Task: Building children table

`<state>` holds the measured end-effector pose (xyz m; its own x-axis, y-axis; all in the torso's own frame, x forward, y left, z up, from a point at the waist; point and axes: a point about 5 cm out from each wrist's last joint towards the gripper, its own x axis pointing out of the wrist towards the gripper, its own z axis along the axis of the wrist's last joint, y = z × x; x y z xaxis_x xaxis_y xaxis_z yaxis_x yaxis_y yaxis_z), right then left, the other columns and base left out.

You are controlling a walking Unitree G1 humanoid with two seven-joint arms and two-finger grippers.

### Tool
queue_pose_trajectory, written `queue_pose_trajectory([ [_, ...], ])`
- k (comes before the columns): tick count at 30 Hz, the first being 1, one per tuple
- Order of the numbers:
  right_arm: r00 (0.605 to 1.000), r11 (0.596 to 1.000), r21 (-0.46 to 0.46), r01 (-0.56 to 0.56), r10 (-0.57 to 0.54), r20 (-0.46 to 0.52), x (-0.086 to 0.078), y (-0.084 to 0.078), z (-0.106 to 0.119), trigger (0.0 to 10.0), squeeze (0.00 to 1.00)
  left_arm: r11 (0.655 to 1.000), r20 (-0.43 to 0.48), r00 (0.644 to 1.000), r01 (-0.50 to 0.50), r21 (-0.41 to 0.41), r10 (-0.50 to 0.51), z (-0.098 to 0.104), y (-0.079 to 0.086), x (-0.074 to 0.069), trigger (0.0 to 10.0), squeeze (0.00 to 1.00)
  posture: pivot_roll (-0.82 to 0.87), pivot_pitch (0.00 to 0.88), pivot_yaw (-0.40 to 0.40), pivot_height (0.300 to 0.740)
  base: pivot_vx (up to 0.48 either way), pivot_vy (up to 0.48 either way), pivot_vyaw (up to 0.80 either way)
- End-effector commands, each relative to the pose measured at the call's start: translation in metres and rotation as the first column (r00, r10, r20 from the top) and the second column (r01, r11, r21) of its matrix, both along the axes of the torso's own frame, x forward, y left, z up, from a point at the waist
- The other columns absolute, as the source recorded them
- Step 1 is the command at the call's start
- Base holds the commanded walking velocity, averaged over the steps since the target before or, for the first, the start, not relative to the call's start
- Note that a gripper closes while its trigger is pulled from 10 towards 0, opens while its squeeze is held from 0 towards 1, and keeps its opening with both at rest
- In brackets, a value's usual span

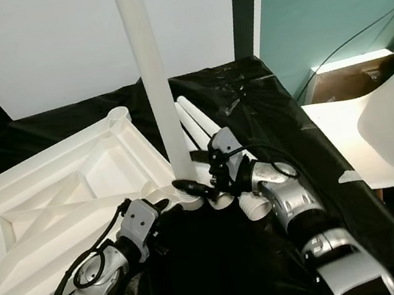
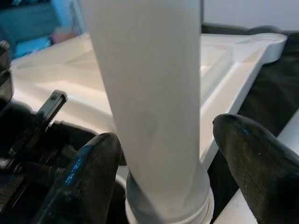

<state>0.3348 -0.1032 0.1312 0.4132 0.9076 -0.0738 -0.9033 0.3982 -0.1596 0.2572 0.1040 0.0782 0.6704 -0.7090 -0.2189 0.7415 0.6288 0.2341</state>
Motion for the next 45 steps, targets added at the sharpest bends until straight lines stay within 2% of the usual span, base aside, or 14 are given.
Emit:
queue_pose_trajectory([
  [1,0.999,0.999,-0.026,-0.044,0.044,-0.014,0.000,0.002,-0.002,7.1,0.00,0.994,-0.145,0.986,0.088,0.062,-0.078,-0.028,-0.002,-0.017,10.0,0.00,0.17,0.000,0.007,0.740,0.000,0.000,0.00],
  [2,0.997,0.996,-0.038,-0.077,0.076,-0.029,0.001,0.002,-0.002,0.0,0.00,0.994,-0.146,0.986,0.085,0.062,-0.075,-0.028,-0.001,-0.018,10.0,0.00,0.18,0.000,0.006,0.740,0.000,0.000,0.00],
  [14,0.997,0.997,-0.015,-0.077,0.076,-0.033,0.004,-0.003,0.002,0.0,0.00,0.995,-0.151,0.986,0.080,0.061,-0.070,-0.030,-0.001,-0.020,10.0,0.00,0.17,0.000,0.011,0.740,0.000,0.000,0.00],
  [22,0.990,0.983,0.122,0.135,-0.129,-0.052,-0.016,0.005,-0.017,0.0,0.00,0.994,-0.149,0.986,0.084,0.063,-0.074,-0.029,-0.002,-0.018,10.0,0.00,0.16,0.000,0.002,0.740,0.000,0.000,0.00],
  [25,0.906,0.871,0.254,0.421,-0.418,-0.069,-0.032,0.002,-0.028,0.0,0.00,0.994,-0.153,0.985,0.086,0.062,-0.076,-0.030,-0.003,-0.021,10.0,0.00,0.16,0.000,0.005,0.740,0.000,0.000,0.00],
  [26,0.906,0.871,0.254,0.421,-0.418,-0.069,-0.032,0.002,-0.028,0.0,0.00,0.994,-0.153,0.985,0.086,0.062,-0.076,-0.030,-0.003,-0.021,10.0,0.00,0.16,0.000,0.005,0.740,0.000,0.000,0.00],
  [32,0.813,0.752,0.329,0.572,-0.574,-0.100,-0.038,-0.006,-0.026,0.0,0.00,0.993,-0.161,0.984,0.093,0.071,-0.081,-0.032,0.000,-0.023,10.0,0.00,0.16,0.000,0.009,0.740,0.000,0.000,0.00],
  [35,0.805,0.747,0.321,0.582,-0.584,-0.102,-0.039,-0.006,-0.026,0.0,0.00,0.993,-0.161,0.984,0.091,0.069,-0.079,-0.032,0.000,-0.023,10.0,0.00,0.16,0.000,0.008,0.740,0.000,0.000,0.00],
  [36,0.806,0.754,0.304,0.583,-0.582,-0.103,-0.039,-0.005,-0.025,0.9,0.00,0.994,-0.161,0.984,0.091,0.066,-0.079,-0.032,-0.001,-0.023,10.0,0.00,0.16,0.000,0.006,0.740,0.000,0.000,0.00],
  [39,0.804,0.754,0.296,0.587,-0.586,-0.102,-0.040,-0.005,-0.025,0.9,0.00,0.994,-0.162,0.984,0.091,0.065,-0.080,-0.032,-0.002,-0.023,10.0,0.00,0.16,0.000,0.006,0.740,0.000,0.000,0.00],
  [40,0.809,0.762,0.288,0.580,-0.581,-0.091,-0.040,-0.003,-0.024,6.5,0.00,0.994,-0.162,0.983,0.092,0.063,-0.080,-0.032,-0.003,-0.024,10.0,0.00,0.15,0.000,0.004,0.740,0.000,0.000,0.00],
  [41,0.809,0.762,0.288,0.580,-0.581,-0.091,-0.040,-0.003,-0.024,6.5,0.00,0.994,-0.162,0.983,0.092,0.063,-0.080,-0.032,-0.003,-0.024,10.0,0.00,0.15,0.000,0.004,0.740,0.000,0.000,0.00],
  [42,0.816,0.769,0.292,0.569,-0.571,-0.089,-0.039,-0.001,-0.022,10.0,1.00,0.994,-0.162,0.983,0.091,0.060,-0.080,-0.033,-0.004,-0.024,10.0,0.00,0.15,0.000,0.001,0.740,0.000,0.000,0.00],
  [45,0.828,0.780,0.294,0.552,-0.555,-0.081,-0.038,0.002,-0.020,10.0,1.00,0.994,-0.162,0.984,0.090,0.058,-0.080,-0.033,-0.005,-0.023,10.0,0.00,0.15,0.000,0.001,0.740,0.000,0.000,0.00],
])
